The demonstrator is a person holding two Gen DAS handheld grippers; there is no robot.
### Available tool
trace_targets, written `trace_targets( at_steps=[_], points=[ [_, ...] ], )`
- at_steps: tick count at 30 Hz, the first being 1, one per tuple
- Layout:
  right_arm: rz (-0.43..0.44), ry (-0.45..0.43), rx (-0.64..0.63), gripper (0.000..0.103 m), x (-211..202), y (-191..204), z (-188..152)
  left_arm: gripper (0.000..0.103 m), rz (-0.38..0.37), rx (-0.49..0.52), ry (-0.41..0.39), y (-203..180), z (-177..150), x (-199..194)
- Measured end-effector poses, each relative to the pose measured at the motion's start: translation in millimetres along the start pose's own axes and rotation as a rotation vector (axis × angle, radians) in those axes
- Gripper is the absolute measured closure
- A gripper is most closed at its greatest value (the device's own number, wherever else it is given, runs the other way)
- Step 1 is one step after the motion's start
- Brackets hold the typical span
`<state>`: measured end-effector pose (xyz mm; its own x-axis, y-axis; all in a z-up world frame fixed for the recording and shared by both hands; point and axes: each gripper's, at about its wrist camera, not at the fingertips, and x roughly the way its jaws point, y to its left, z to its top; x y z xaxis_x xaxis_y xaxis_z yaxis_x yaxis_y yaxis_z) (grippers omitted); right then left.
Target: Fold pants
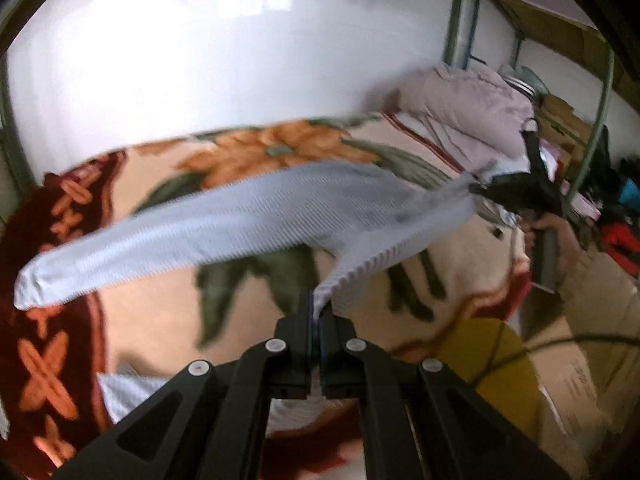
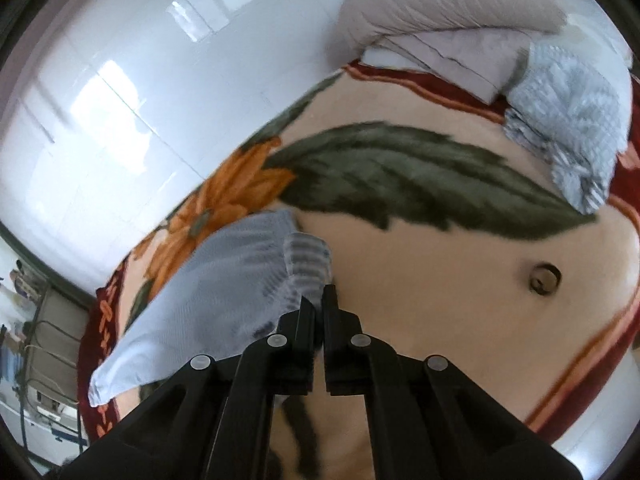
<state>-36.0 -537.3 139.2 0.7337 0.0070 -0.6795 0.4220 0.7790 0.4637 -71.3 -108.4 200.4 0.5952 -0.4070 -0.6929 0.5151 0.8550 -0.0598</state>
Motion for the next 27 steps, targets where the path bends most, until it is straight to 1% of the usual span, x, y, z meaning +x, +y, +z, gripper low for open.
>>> trace_targets(
  at_steps=[4,8,12,17,19,23,24,26,27],
  points=[
    [-0.013,0.01,-0.076,0.099,13,39,22,0.101,0.059,-0.041,-0.046,34,35,9],
    [-0.047,0.036,-0.157,0.099,45,75,46,0.101,0.105,-0.073,-0.037,72,66,38],
    [-0.077,0.08,-0.213,0.099,94,102,66,0.101,0.163,-0.083,-0.006,107,88,81],
    [-0.127,0.121,-0.244,0.099,159,123,78,0.101,0.217,-0.088,0.051,142,104,149],
    [-0.148,0.137,-0.247,0.099,183,127,79,0.101,0.234,-0.097,0.074,155,109,177],
    [-0.196,0.159,-0.266,0.098,216,132,78,0.101,0.239,-0.121,0.113,177,117,221],
    [-0.204,0.164,-0.268,0.097,223,132,77,0.101,0.245,-0.112,0.122,181,118,231],
    [-0.21,0.17,-0.269,0.091,232,131,77,0.101,0.256,-0.098,0.161,188,117,254],
    [-0.212,0.171,-0.272,0.083,235,130,76,0.101,0.253,-0.106,0.179,192,116,264]
  ],
)
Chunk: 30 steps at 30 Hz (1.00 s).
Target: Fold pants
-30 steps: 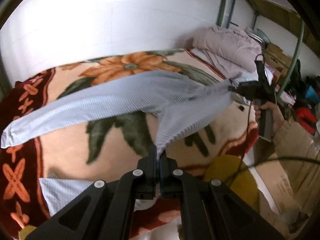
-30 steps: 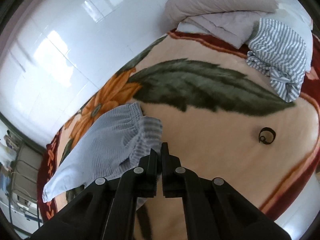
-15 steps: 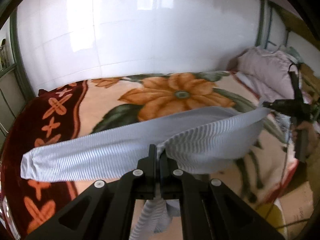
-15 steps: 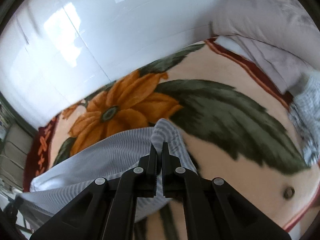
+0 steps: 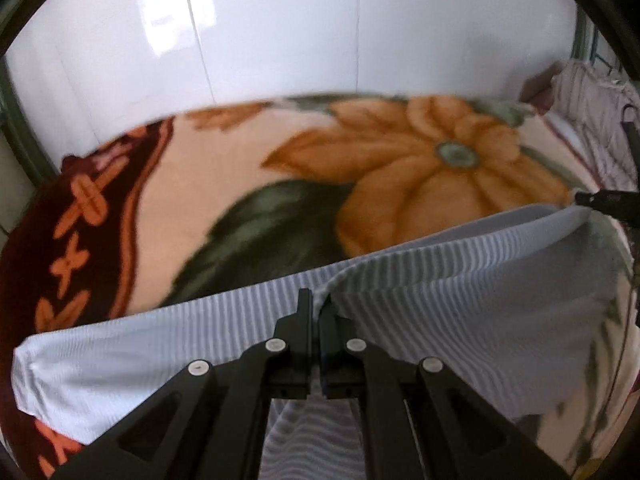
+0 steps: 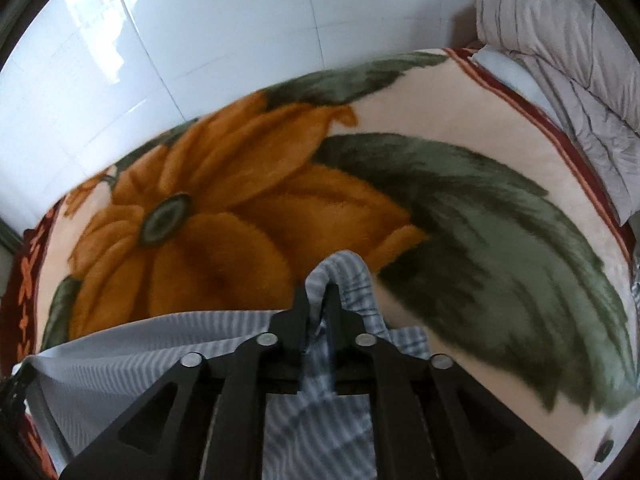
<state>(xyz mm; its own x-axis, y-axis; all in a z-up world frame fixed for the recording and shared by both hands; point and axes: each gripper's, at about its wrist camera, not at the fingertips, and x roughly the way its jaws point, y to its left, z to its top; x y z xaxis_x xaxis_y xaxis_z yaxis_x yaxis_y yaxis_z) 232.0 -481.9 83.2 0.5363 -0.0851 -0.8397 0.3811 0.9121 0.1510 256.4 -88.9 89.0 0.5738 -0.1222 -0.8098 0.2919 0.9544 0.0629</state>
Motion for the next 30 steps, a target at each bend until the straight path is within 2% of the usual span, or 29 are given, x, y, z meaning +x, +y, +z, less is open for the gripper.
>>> trace_targets(
  at_steps=[1,2,5,7,9,18,24,30],
  points=[
    [-0.004,-0.004,-0.003,0.074,1,0,0,0.099,-0.005,-0.005,0.019,1,-1,10],
    [-0.003,-0.014,-0.006,0.07,0,0,-1,0.098,-0.01,-0.004,0.026,1,-2,17],
    [0.018,-0.049,-0.026,0.068,-13,-4,-1,0.082,0.018,0.013,0.01,0,-4,21],
    [0.032,-0.073,-0.034,0.067,-25,-7,-2,0.062,0.025,0.0,-0.003,2,-5,18],
    [0.033,-0.095,-0.044,0.064,-37,-9,-5,0.055,0.021,-0.015,-0.015,6,-4,12],
    [0.061,-0.124,-0.043,0.06,-83,-15,-33,0.047,0.037,-0.027,-0.061,26,-12,-38],
    [0.087,-0.107,-0.107,0.06,-102,11,-55,0.045,0.059,-0.074,-0.06,48,-31,-73],
    [0.156,-0.105,-0.184,0.06,-126,59,-80,0.045,0.131,-0.056,-0.062,76,-68,-117]
  ],
)
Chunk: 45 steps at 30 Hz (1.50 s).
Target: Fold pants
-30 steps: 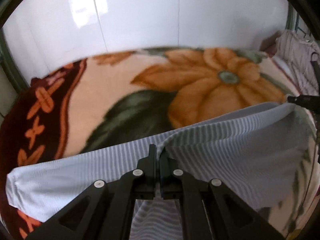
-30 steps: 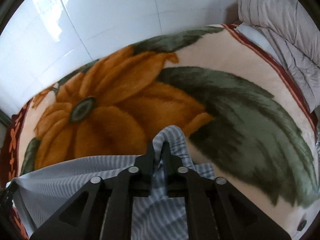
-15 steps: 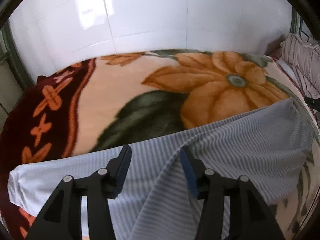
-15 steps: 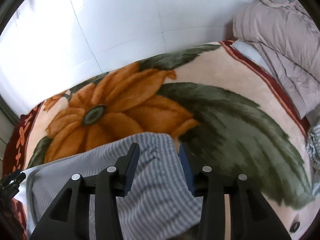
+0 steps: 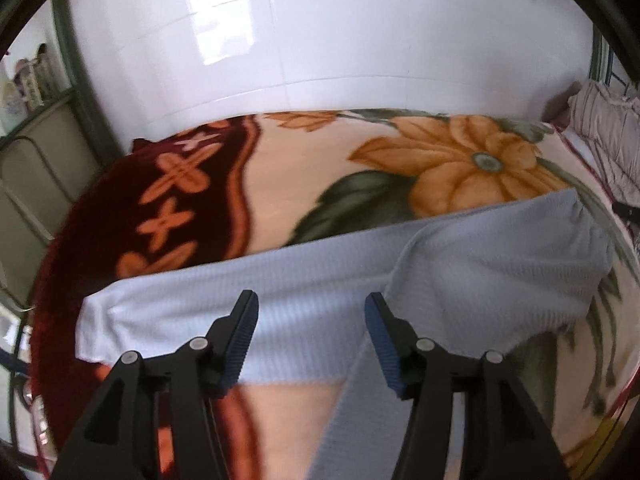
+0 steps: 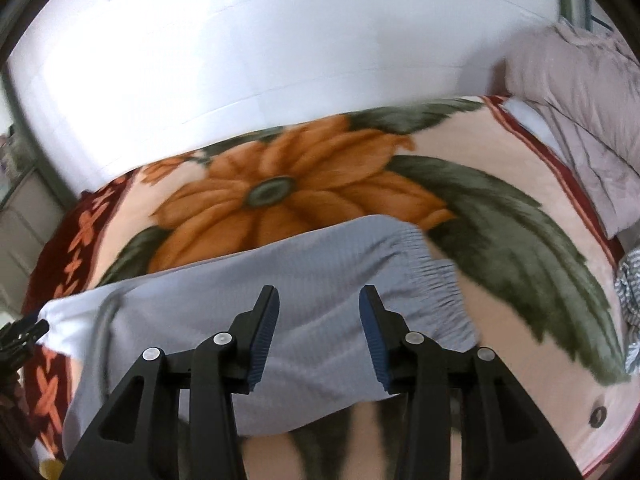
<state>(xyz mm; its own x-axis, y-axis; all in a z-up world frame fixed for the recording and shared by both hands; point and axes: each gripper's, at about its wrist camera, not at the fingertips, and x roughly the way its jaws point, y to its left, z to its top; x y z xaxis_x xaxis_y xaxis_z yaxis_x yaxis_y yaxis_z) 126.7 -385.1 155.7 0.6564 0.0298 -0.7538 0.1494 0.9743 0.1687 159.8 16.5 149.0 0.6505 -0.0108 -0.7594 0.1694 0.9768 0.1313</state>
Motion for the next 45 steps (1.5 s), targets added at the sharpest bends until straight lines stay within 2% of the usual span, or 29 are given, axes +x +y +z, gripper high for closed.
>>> trace_targets(
  at_steps=[5,10,16,23,31,36,39,45],
  points=[
    [0.071,0.027,-0.052,0.06,-8,56,-17,0.041,0.061,0.016,0.015,30,-34,-30],
    [0.125,0.052,-0.117,0.06,-14,117,-40,0.04,0.057,-0.012,0.049,56,-73,-53],
    [0.165,0.073,-0.193,0.06,-19,181,-65,0.04,0.094,-0.033,0.067,74,-118,-77],
    [0.229,0.107,-0.244,0.06,-27,241,-104,0.04,0.053,-0.125,0.077,95,-151,-92],
    [0.322,0.21,-0.312,0.06,-33,294,-155,0.041,0.013,-0.217,0.074,116,-177,-102],
    [0.38,0.251,-0.343,0.06,-32,320,-181,0.041,0.0,-0.234,0.077,123,-192,-105],
    [0.378,0.275,-0.366,0.06,-28,330,-196,0.041,0.008,-0.242,0.078,126,-198,-104],
    [0.44,0.348,-0.36,0.06,-20,341,-220,0.041,-0.006,-0.281,0.081,135,-205,-103]
  ],
)
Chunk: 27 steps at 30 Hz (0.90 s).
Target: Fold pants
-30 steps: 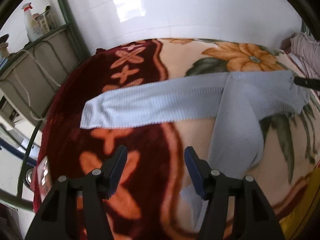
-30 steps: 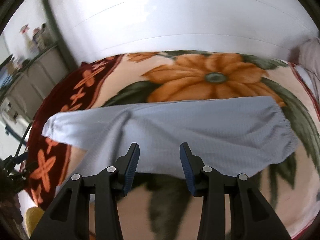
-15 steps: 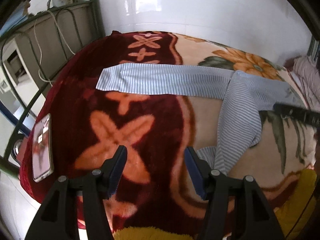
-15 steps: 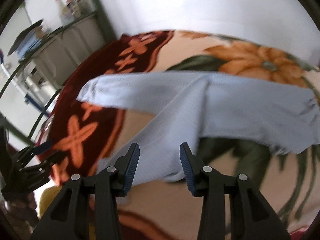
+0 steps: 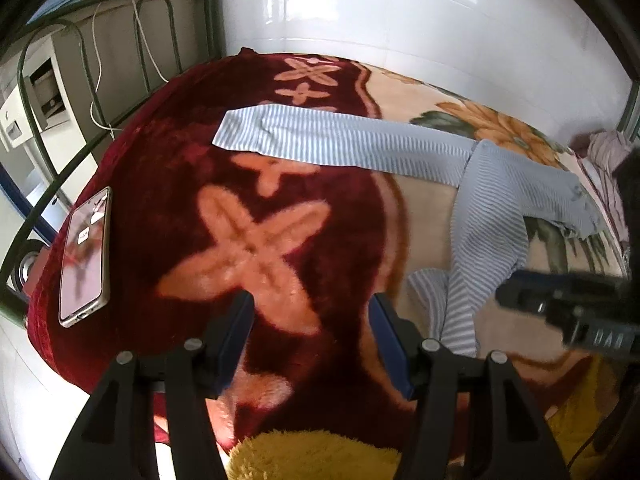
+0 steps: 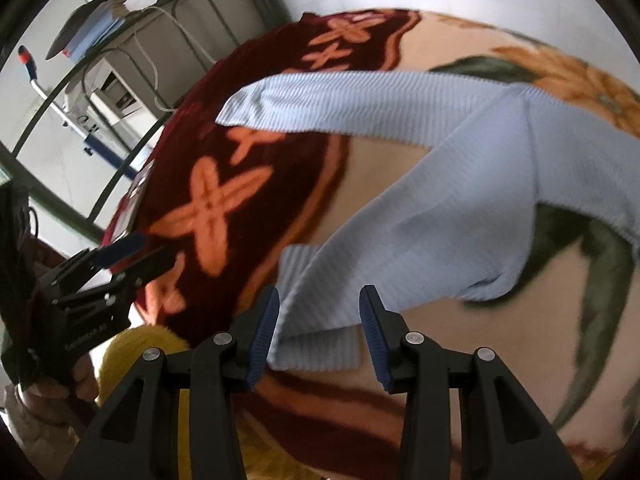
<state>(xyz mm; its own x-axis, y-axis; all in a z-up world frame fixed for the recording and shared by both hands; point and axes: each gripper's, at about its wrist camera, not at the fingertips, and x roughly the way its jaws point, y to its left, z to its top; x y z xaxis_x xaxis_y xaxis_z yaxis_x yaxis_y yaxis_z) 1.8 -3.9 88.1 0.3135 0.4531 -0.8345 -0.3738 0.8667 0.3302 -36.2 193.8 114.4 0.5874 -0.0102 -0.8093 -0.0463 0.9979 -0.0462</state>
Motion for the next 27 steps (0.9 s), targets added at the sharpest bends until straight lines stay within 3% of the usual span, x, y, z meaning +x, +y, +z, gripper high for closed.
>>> trace_targets(
  at_steps=[11,12,13,14,15,17,23,27],
  points=[
    [-0.007,0.078,-0.025,0.06,34,15,-13,0.04,-0.009,-0.002,0.001,2,-4,-1],
    [-0.009,0.081,-0.032,0.062,37,16,-14,0.04,-0.008,-0.001,0.005,2,-4,0],
    [-0.006,0.081,-0.041,0.073,40,18,-14,0.04,-0.009,-0.001,0.01,2,-4,1],
    [-0.005,0.086,-0.057,0.091,42,20,-13,0.04,-0.012,-0.002,0.012,3,-4,1],
    [-0.004,0.083,-0.069,0.095,41,22,-12,0.04,-0.017,-0.002,0.013,3,-4,1],
    [0.016,0.041,-0.09,0.099,31,25,-7,0.038,-0.037,-0.002,0.012,3,-4,1],
    [0.073,-0.048,-0.115,0.099,1,27,19,0.037,-0.021,0.007,0.009,-1,3,3],
    [0.113,-0.091,-0.153,0.099,-13,34,50,0.037,-0.059,0.003,-0.007,-4,13,6]
  ],
)
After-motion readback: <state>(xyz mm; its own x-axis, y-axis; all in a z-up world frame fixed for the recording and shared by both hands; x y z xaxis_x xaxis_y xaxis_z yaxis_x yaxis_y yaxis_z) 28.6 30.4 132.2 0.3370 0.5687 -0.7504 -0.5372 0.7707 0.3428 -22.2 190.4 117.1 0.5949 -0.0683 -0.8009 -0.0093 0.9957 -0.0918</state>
